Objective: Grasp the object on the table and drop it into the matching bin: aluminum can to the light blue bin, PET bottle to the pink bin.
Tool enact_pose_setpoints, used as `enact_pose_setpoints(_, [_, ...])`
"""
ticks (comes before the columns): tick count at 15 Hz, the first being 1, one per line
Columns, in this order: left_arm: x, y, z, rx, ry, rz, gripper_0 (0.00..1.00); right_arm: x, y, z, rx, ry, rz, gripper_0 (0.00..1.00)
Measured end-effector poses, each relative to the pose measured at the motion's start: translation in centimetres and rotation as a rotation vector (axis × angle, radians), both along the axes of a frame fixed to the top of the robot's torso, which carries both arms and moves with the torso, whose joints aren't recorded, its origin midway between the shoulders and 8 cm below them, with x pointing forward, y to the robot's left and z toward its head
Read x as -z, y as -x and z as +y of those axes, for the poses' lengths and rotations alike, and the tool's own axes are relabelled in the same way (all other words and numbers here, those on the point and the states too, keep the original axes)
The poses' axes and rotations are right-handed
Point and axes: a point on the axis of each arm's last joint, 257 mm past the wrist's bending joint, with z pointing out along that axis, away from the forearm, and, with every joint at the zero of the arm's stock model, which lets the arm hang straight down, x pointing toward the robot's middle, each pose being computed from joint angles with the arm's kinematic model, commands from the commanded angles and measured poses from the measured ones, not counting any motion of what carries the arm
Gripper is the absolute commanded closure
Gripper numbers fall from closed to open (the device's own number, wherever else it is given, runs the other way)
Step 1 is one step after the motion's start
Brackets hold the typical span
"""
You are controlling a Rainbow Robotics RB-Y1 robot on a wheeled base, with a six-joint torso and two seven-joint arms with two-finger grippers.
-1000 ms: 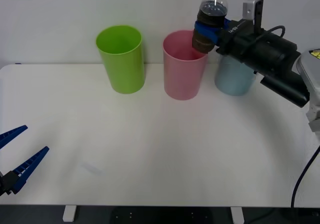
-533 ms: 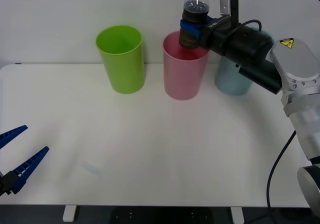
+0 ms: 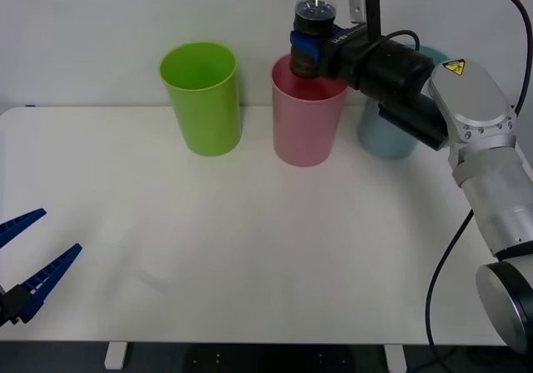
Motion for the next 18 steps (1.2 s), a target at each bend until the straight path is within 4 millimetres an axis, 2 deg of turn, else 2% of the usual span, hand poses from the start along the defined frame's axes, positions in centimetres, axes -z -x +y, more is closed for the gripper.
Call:
enact_pose_setpoints(1, [0.0,0.0,0.0,0.000,0.000,0.000,0.00,0.0,0.0,0.1,-0.002,0.000,0.000,0.90])
enact_pose_setpoints(2, [0.0,0.0,0.0,0.000,0.000,0.000,0.00,0.0,0.1,0.2,-0.003,0.000,-0.001,0.37])
enact_pose_setpoints(3, [0.0,0.0,0.0,0.000,0.000,0.000,0.00,0.1,0.1,0.3,-0.005,0.004,-0.003,0.08])
enact_pose_setpoints(4, [0.0,0.0,0.0,0.000,0.000,0.000,0.00,0.1,0.1,0.3,-0.005,0.009,-0.007,0.00])
enact_pose_setpoints(14, [0.0,0.0,0.0,0.000,0.000,0.000,0.00,-0.4,0.4,0.0,-0.008,-0.002,-0.026,0.00])
enact_pose_setpoints(18, [0.0,0.0,0.0,0.000,0.000,0.000,0.00,-0.5,2.3,-1.3,-0.007,0.002,-0.068,0.00])
